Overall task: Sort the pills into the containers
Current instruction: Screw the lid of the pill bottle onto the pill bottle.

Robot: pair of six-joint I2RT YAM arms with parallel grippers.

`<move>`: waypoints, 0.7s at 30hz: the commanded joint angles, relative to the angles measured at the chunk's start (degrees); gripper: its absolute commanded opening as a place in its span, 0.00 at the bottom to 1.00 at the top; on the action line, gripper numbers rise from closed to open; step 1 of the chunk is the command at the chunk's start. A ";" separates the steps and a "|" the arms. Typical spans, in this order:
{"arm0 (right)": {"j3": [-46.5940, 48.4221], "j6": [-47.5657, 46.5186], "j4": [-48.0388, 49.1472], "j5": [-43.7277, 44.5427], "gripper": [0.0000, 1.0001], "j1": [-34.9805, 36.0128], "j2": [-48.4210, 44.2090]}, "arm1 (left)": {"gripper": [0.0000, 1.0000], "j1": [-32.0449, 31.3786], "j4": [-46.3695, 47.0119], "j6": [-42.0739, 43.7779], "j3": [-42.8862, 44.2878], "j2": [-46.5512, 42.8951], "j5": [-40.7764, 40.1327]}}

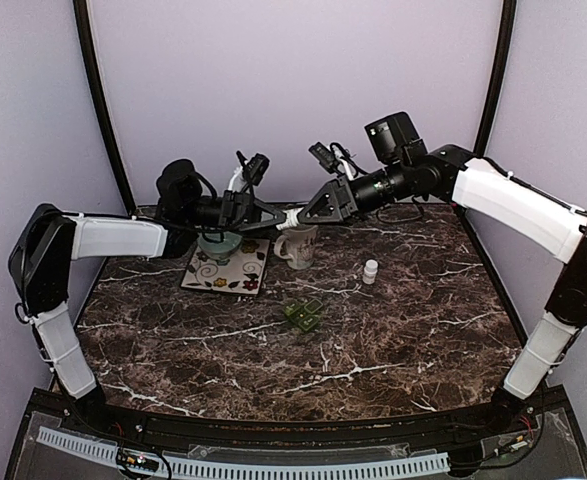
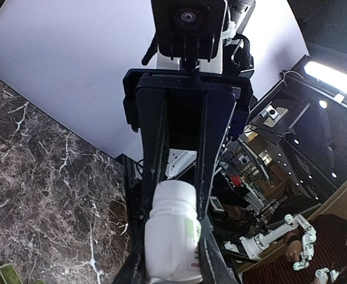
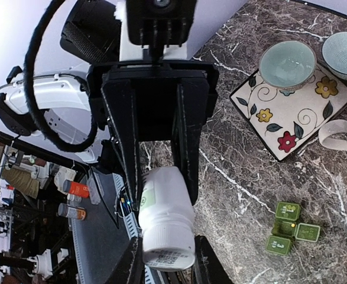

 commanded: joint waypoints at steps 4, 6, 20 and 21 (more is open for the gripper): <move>-0.63 9.42 6.11 -2.96 0.00 2.96 4.87 | 0.00 -7.59 -11.38 20.11 3.11 -9.41 -12.95; -0.35 10.92 6.76 -3.80 0.00 2.84 5.17 | 0.00 -7.94 -12.33 21.74 3.05 -9.80 -13.67; -0.81 19.69 12.38 -6.87 0.00 2.52 5.78 | 0.00 -10.92 -17.35 32.81 2.25 -13.93 -23.05; -0.61 20.06 12.57 -7.12 0.00 2.46 5.82 | 0.00 -11.30 -18.64 34.46 2.29 -14.36 -24.29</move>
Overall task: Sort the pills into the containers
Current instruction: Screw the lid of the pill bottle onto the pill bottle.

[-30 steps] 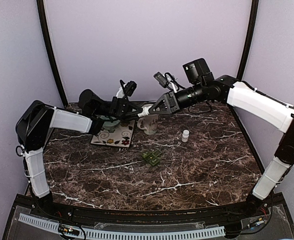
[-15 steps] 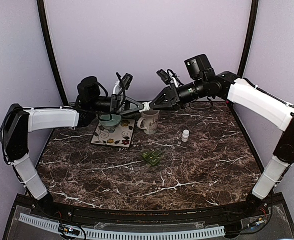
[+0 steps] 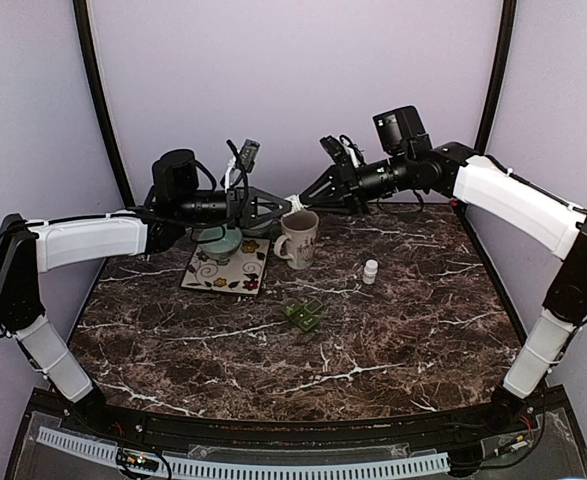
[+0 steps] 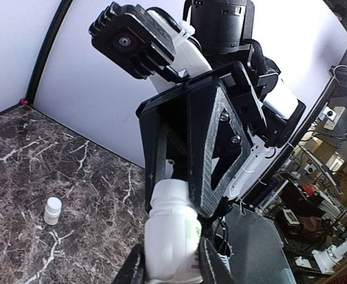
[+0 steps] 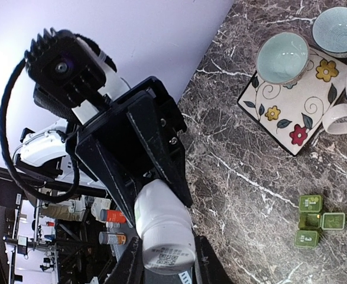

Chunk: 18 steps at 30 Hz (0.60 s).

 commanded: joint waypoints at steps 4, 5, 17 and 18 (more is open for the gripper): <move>-0.90 4.33 7.91 -4.87 0.00 4.82 5.47 | 0.00 -9.29 0.59 12.05 2.01 -6.66 -11.02; -0.82 4.48 7.87 -5.04 0.00 4.79 5.62 | 0.00 -9.39 -0.09 13.01 2.00 -7.00 -11.78; -0.82 5.86 7.60 -5.84 0.00 4.14 6.01 | 0.00 -12.12 -8.29 24.94 2.13 -9.65 -21.16; -0.78 5.85 7.42 -5.81 0.00 4.07 6.00 | 0.00 -12.39 -9.20 26.26 2.20 -9.84 -22.37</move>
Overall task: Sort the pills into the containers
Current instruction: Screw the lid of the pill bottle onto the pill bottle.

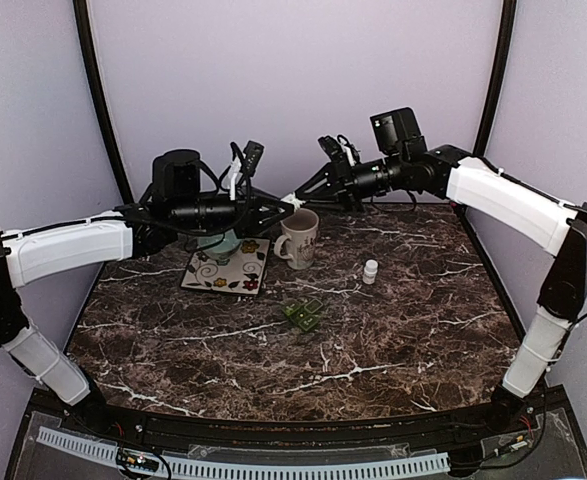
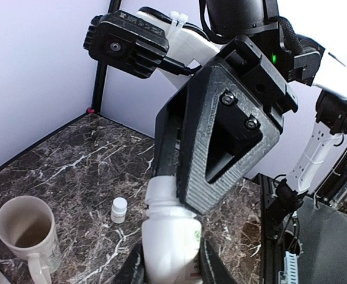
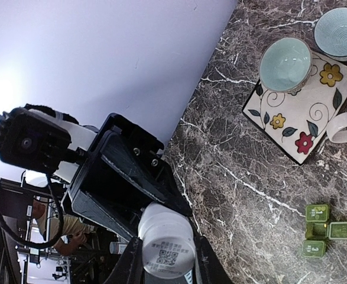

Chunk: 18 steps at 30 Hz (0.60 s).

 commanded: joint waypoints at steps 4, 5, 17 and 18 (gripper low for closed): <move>-0.94 0.68 1.48 -4.94 0.00 4.55 4.31 | 0.00 -8.54 4.07 13.09 1.47 -3.96 -6.06; -0.99 0.68 1.30 -4.97 0.00 4.47 4.25 | 0.00 -8.95 3.48 14.47 1.25 -4.32 -7.57; -1.89 0.33 -0.07 -4.53 0.00 3.49 4.91 | 0.00 -15.64 5.99 28.61 -2.37 -6.41 -28.43; -1.85 0.38 -0.08 -4.54 0.00 3.41 5.05 | 0.00 -16.47 7.31 29.78 -2.80 -6.26 -30.73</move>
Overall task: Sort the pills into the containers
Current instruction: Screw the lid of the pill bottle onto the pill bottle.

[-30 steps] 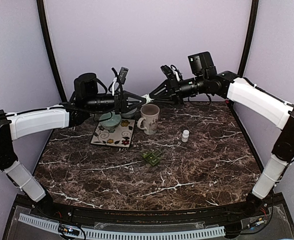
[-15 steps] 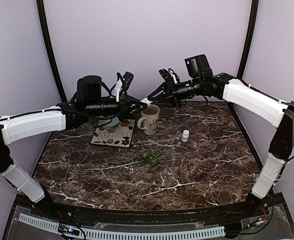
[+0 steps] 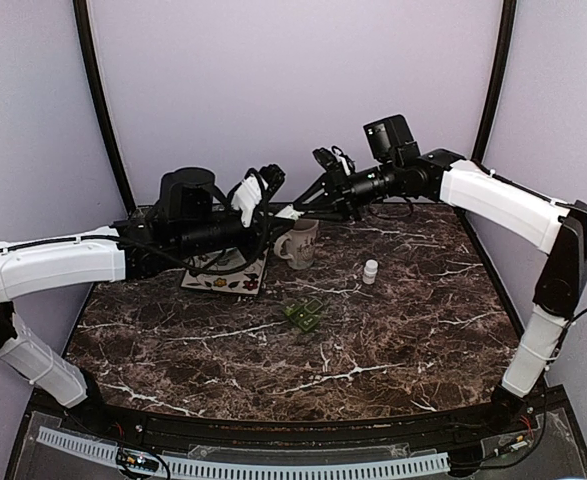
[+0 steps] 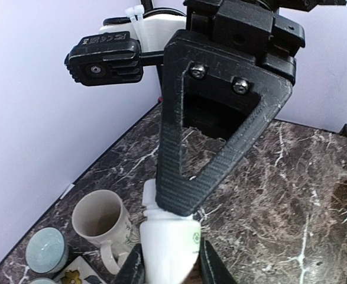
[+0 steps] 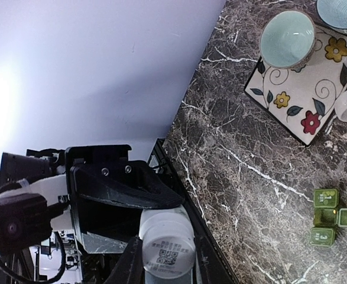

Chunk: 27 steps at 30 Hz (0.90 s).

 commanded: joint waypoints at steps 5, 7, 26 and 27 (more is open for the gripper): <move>-0.99 0.25 1.09 -1.18 0.00 3.09 4.46 | 0.00 -10.74 21.61 15.67 -1.33 0.51 -13.76; -0.89 0.10 0.83 -1.28 0.00 2.84 4.78 | 0.00 -12.49 25.69 20.02 -2.20 1.46 -17.56; 2.18 -3.12 -3.51 1.86 0.15 2.11 5.25 | 0.00 -13.78 35.23 23.74 -5.18 1.78 -26.08; 2.31 -3.35 -3.77 2.19 0.19 2.15 5.09 | 0.00 -13.42 34.36 22.86 -5.24 1.43 -25.93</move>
